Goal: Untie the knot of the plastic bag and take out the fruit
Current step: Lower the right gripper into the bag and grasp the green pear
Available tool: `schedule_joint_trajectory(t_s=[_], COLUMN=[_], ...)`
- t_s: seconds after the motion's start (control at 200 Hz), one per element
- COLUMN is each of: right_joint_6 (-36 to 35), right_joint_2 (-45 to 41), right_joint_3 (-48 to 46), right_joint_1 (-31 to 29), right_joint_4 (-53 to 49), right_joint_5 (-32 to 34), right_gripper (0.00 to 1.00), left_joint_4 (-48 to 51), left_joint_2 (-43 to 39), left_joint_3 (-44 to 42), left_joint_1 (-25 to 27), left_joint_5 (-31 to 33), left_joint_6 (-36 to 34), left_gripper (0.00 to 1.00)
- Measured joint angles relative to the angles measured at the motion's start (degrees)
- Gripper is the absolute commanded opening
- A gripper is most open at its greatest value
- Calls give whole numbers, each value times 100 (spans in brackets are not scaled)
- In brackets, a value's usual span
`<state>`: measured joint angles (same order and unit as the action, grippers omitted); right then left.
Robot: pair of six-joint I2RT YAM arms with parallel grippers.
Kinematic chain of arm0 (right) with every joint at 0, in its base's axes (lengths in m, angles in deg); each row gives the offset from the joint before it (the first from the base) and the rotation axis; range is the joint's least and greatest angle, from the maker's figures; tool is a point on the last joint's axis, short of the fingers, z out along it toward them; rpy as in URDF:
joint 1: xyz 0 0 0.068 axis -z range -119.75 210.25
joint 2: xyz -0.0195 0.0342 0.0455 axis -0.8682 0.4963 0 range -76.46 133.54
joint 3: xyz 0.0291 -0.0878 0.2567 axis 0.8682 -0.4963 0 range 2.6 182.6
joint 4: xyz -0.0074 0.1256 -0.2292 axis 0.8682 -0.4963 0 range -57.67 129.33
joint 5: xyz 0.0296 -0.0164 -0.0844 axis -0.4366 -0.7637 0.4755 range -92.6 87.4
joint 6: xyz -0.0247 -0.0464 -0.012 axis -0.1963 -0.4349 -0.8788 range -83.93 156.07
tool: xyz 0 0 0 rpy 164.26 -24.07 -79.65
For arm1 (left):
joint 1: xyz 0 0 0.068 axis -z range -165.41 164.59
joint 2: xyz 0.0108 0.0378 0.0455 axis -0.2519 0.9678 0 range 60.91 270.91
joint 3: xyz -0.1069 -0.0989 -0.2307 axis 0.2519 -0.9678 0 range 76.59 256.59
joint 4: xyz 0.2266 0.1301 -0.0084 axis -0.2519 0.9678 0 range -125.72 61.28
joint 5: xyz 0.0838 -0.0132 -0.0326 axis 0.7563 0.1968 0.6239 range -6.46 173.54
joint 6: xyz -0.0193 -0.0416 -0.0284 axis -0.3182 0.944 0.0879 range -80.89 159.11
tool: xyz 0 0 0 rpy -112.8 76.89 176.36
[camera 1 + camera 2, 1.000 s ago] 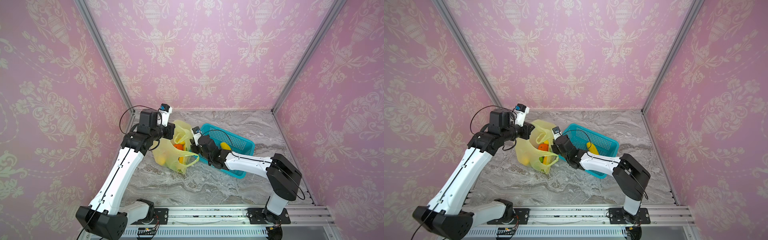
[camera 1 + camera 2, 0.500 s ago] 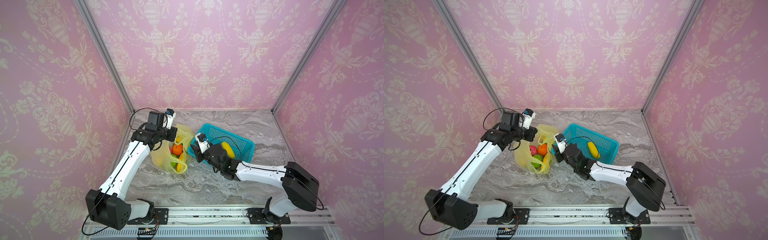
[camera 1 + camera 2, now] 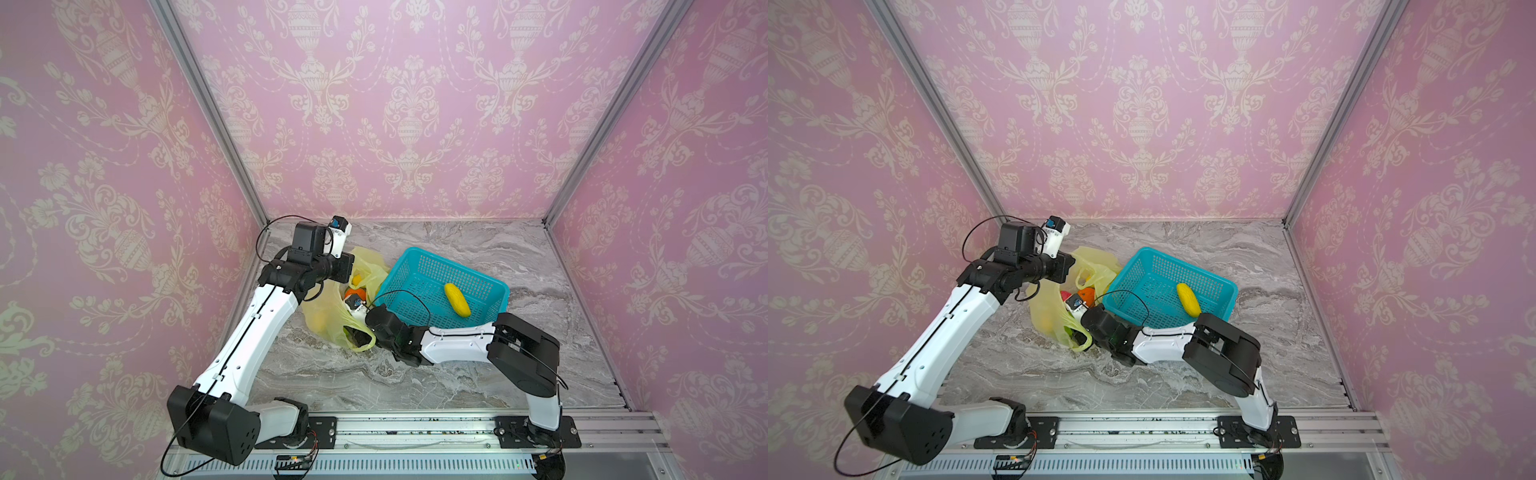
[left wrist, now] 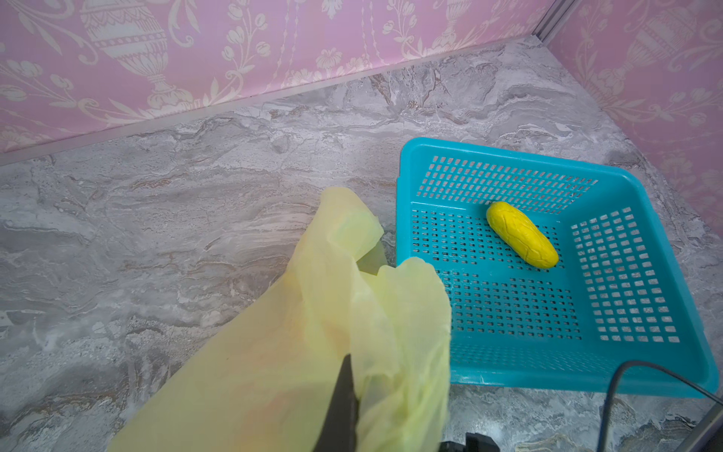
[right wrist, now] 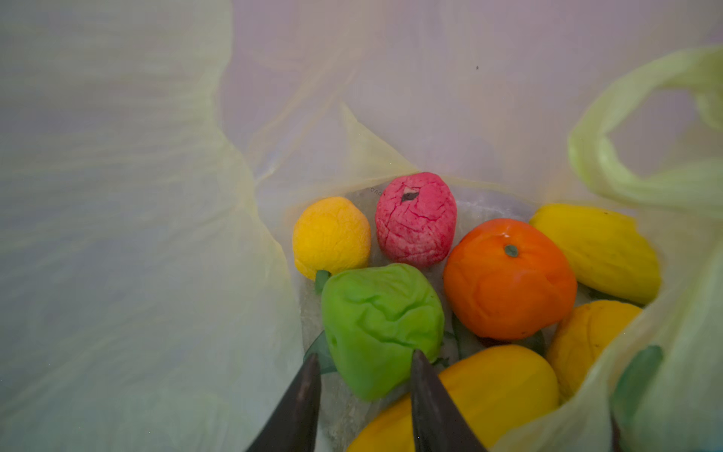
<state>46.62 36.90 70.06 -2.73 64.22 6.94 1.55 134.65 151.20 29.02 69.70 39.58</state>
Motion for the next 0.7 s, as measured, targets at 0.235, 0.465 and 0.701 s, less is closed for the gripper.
schedule_joint_trajectory(t_s=[0.235, 0.465, 0.701], right_joint_6=[186, 321, 498], right_joint_2=[551, 1220, 1639], right_joint_3=[1091, 2044, 2835], right_joint_1=[0, 2, 22], right_joint_4=[-813, -1585, -2243], right_joint_5=[-162, -74, 149], right_gripper=[64, 70, 73], left_joint_4=[2, 0, 2], left_joint_2=[-4, -4, -4], left_joint_3=[0, -4, -11], left_joint_1=[0, 0, 0], left_joint_5=[-63, -63, -63], left_joint_6=[0, 0, 0], left_gripper=[0, 0, 0])
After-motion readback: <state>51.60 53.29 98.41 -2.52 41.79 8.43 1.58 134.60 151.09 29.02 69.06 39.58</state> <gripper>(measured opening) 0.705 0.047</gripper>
